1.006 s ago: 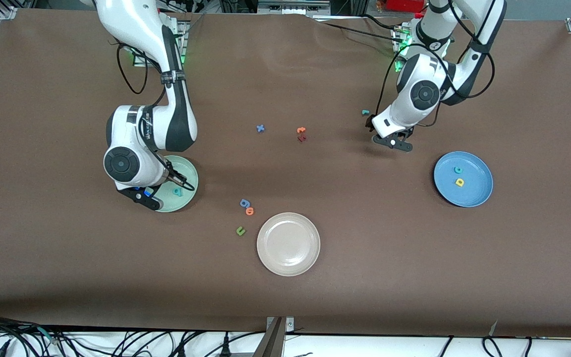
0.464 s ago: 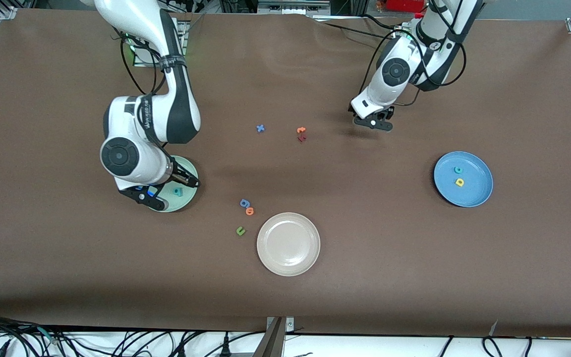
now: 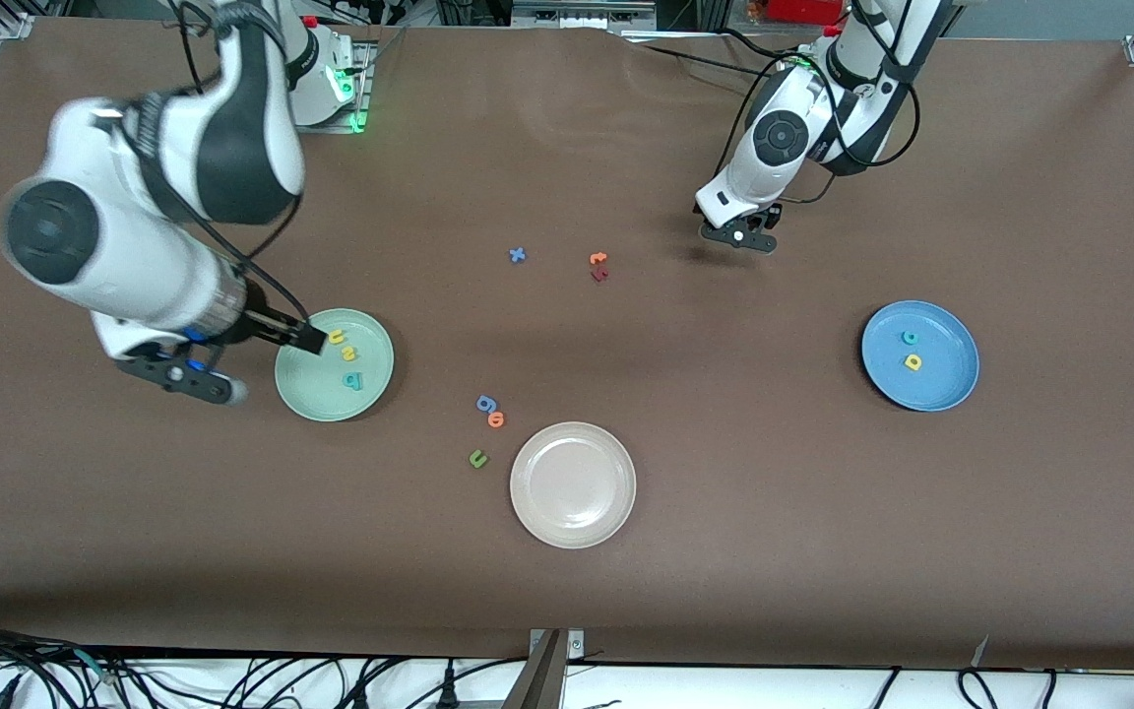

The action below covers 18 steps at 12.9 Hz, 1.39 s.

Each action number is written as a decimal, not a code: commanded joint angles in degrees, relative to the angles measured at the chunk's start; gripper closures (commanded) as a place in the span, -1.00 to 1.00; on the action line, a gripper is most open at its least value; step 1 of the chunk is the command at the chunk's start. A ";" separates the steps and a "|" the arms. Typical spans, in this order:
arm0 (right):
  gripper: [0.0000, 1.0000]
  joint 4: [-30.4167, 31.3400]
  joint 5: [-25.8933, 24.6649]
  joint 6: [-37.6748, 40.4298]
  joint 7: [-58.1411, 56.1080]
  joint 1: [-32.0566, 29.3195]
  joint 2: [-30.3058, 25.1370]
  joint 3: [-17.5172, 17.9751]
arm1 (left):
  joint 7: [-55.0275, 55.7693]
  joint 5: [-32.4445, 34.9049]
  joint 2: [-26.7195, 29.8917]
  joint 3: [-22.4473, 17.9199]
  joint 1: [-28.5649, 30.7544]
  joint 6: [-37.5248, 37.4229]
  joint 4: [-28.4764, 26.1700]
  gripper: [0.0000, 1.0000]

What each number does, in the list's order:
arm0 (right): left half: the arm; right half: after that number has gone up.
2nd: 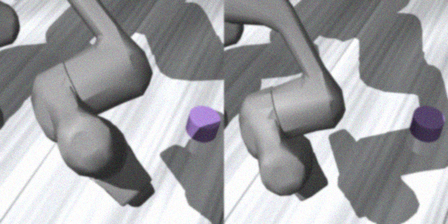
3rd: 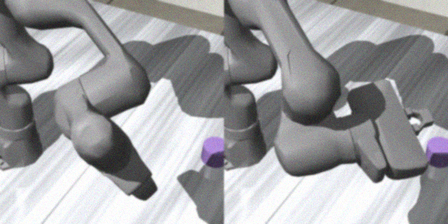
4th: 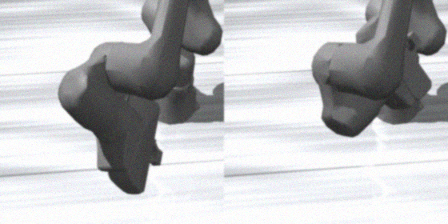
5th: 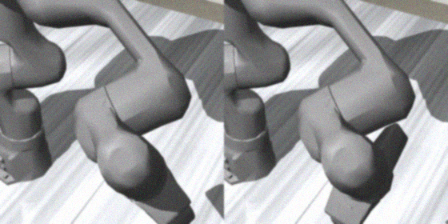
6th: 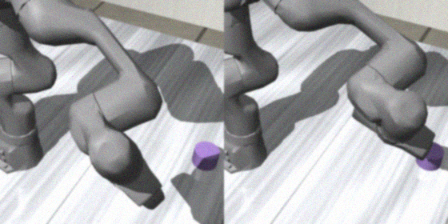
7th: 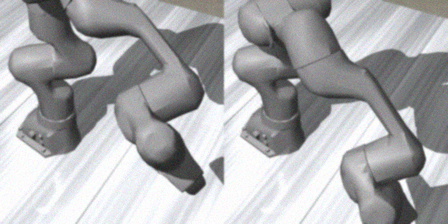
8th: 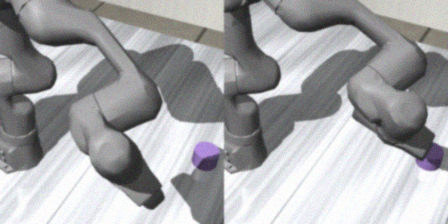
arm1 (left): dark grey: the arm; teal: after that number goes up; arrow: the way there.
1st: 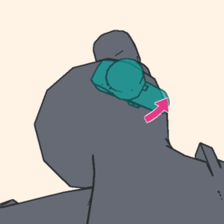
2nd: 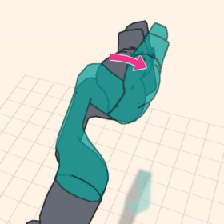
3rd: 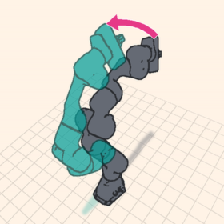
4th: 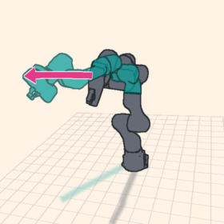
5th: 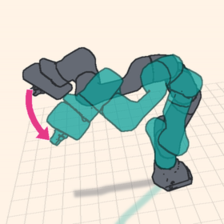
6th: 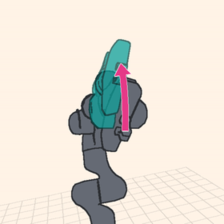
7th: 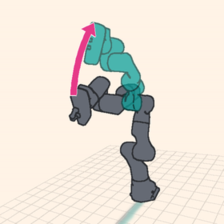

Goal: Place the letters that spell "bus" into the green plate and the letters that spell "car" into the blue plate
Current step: 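Return the right arm to rest while the left gripper lifts the teal letter, then carry the teal letter to the blue plate and open the left gripper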

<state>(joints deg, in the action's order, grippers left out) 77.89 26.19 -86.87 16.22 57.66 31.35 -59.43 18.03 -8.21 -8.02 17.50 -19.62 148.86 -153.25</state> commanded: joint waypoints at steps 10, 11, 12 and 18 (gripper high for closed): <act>-1.00 -9.46 -19.71 11.47 -4.01 -39.49 -13.03 43.16 | 0.34 -1.89 -1.64 0.34 0.37 1.79 -0.56 -0.45; -1.00 -3.68 -25.95 7.63 -3.92 -44.69 -17.07 51.53 | 0.34 -1.89 -2.17 0.34 0.37 2.92 -0.56 -0.44; -1.00 4.73 -29.49 2.20 -3.74 -48.22 -22.33 56.48 | 0.34 -1.89 -3.13 0.34 0.37 4.41 -0.56 -0.42; -1.00 24.24 -29.27 -15.43 -4.61 -56.50 -34.16 62.50 | 0.34 -1.81 -4.02 0.34 0.37 5.83 -0.56 -0.11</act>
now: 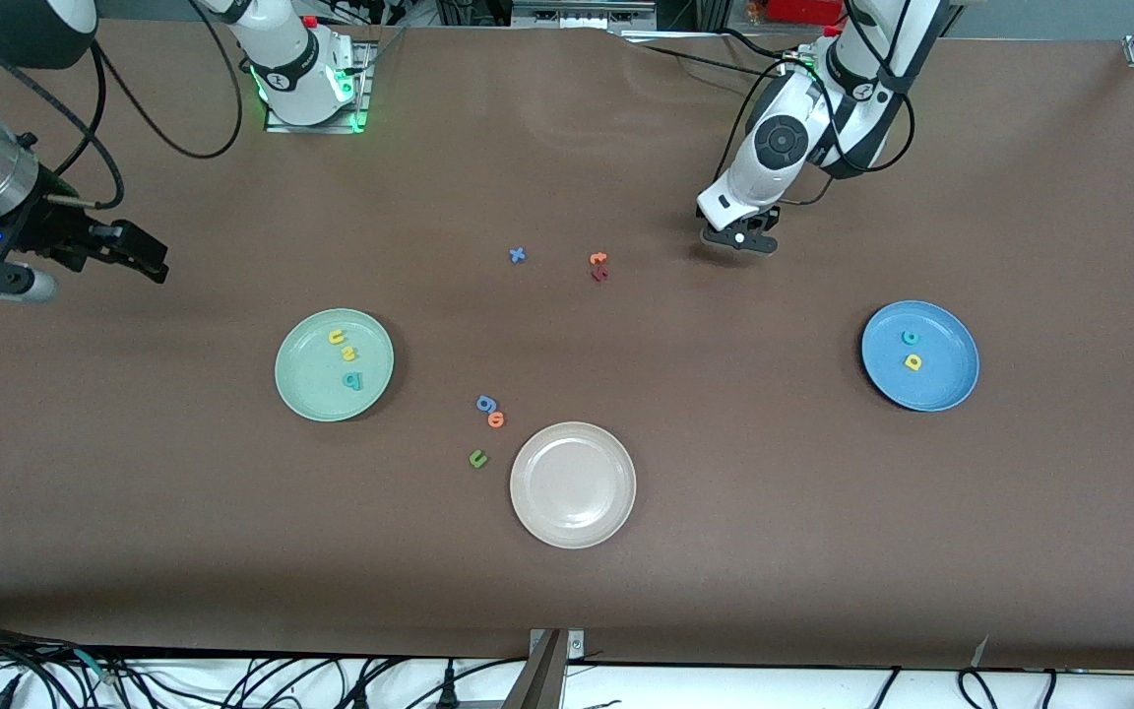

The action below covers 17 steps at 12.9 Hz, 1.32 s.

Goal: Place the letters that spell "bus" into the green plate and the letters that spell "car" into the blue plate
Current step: 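Carry the teal letter to the blue plate and open the left gripper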

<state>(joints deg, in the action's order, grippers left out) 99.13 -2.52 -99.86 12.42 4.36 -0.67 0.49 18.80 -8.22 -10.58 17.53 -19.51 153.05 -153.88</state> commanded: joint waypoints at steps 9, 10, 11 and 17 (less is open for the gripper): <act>-1.00 -4.74 3.92 6.70 -4.87 -4.27 1.55 0.22 | -1.31 -1.54 0.64 0.22 0.96 1.03 1.04 0.67; -1.00 -4.48 3.84 6.44 -4.69 -4.10 1.29 0.39 | -2.09 -1.37 1.69 0.05 1.66 0.67 1.21 0.70; -1.00 -4.47 3.75 6.44 -4.69 -4.10 1.37 0.39 | -3.67 -1.45 2.75 -0.21 2.45 -0.37 1.74 0.71; -1.00 -5.61 1.82 6.44 -4.69 -3.49 1.64 1.09 | -29.64 -1.36 6.19 -14.42 5.79 -5.57 3.67 0.71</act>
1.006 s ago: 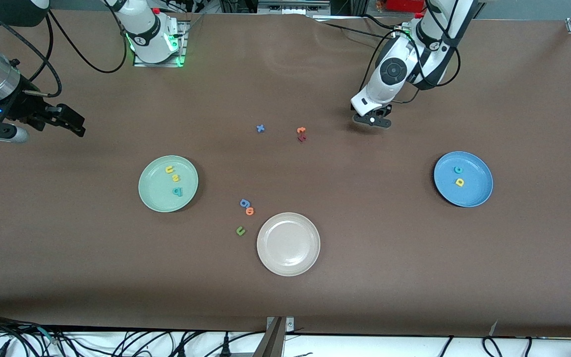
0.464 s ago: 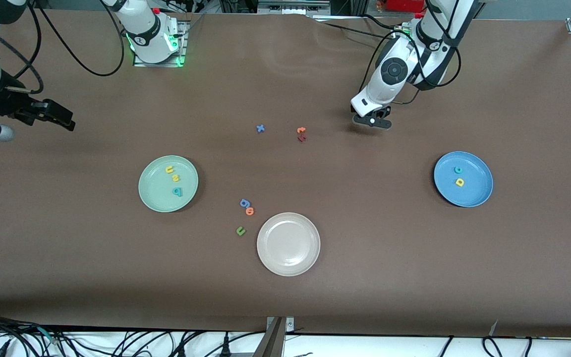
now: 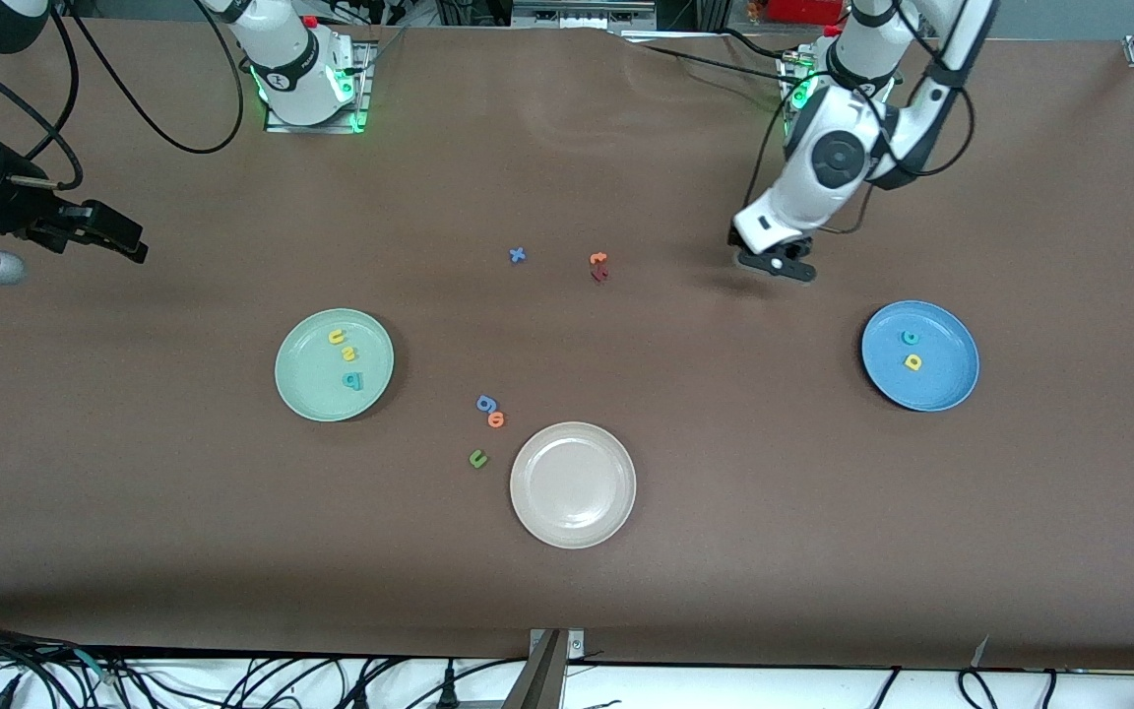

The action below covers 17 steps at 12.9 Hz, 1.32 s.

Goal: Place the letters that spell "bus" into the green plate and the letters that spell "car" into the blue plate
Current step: 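Carry the teal letter to the blue plate and open the left gripper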

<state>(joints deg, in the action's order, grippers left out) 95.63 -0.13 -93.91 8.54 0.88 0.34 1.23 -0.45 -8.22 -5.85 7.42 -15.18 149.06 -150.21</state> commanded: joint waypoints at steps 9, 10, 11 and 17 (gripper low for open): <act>-1.00 -3.26 -1.54 -0.92 -0.54 0.18 1.59 0.44 | -27.24 7.32 -4.07 -20.86 5.68 -6.94 12.64 0.71; -1.00 -3.26 -1.54 -0.83 -0.54 0.18 1.59 0.52 | -27.32 8.21 -6.17 -21.04 6.21 -6.59 14.57 0.70; -1.00 -3.26 -1.54 -0.92 -0.54 0.18 1.59 0.52 | -27.32 8.22 -8.11 -21.04 7.17 -6.59 16.59 0.69; -1.00 -3.26 -1.54 -0.92 -0.54 0.18 1.59 0.52 | -27.06 5.86 -16.99 -21.04 9.20 -2.19 22.32 0.63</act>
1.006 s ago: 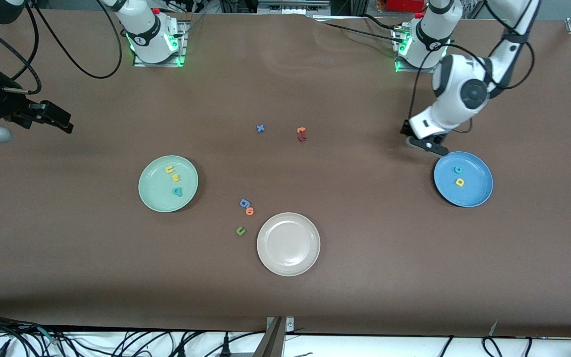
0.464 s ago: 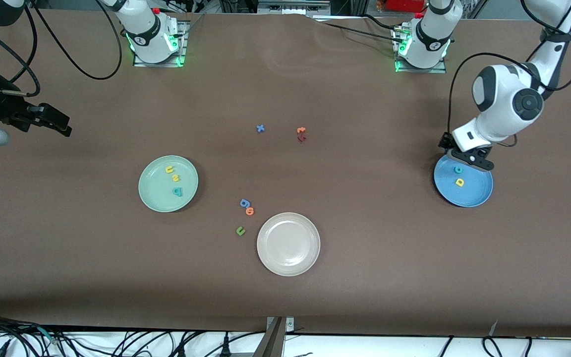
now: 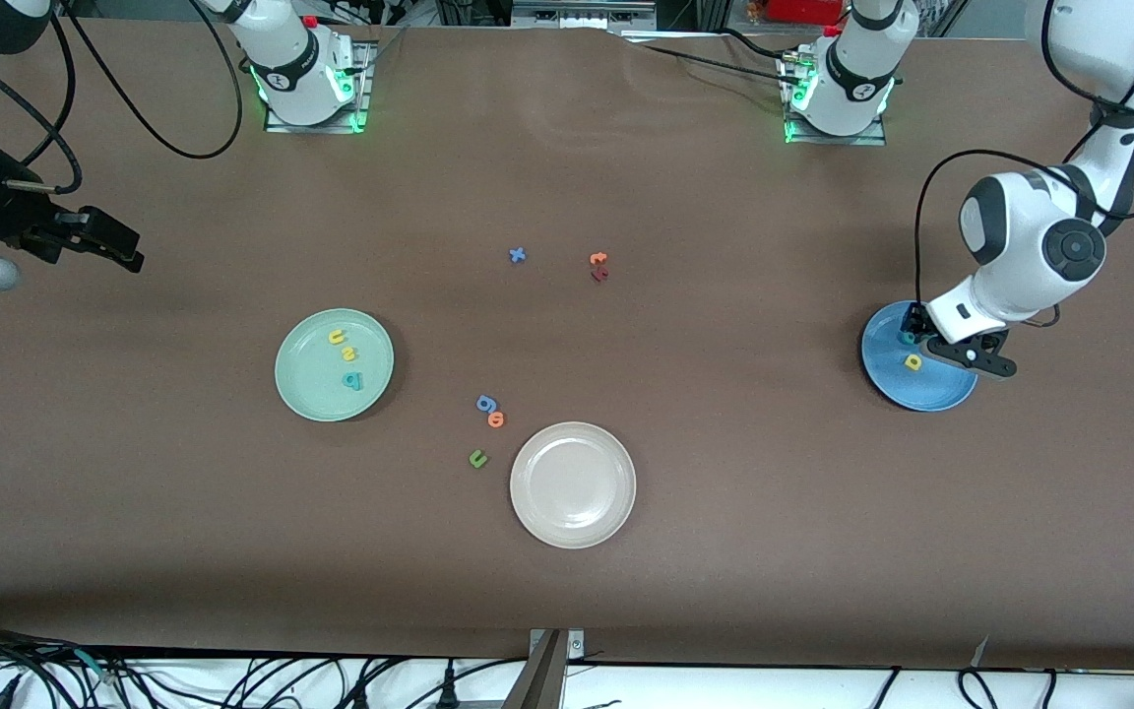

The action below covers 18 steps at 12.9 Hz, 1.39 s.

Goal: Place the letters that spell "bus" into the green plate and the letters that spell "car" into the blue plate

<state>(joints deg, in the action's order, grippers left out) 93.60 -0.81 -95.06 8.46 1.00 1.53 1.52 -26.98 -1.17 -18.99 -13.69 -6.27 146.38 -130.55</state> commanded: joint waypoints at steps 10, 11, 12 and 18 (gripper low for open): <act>-1.00 -1.23 -0.95 0.31 -0.46 0.14 0.49 0.76 | -1.06 -2.78 4.99 0.15 -0.41 -15.63 8.19 -1.00; -1.00 -1.23 -0.95 0.31 -0.46 0.14 0.49 0.76 | -1.06 -2.70 7.02 0.15 -0.06 -20.91 10.73 -1.00; -1.00 -1.23 -0.95 0.31 -0.46 0.14 0.49 0.76 | -1.06 -2.70 8.95 0.15 0.21 -25.66 13.37 -1.00; -1.00 -1.23 -0.95 0.31 -0.55 0.14 0.49 0.68 | 1.73 -2.61 17.40 -0.11 1.17 -45.82 26.39 -1.00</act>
<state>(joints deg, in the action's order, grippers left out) 93.56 -0.87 -95.13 8.46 1.03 1.64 2.15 -26.61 -3.01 -3.31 -13.87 -5.51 104.26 -107.07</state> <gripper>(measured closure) 0.000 0.000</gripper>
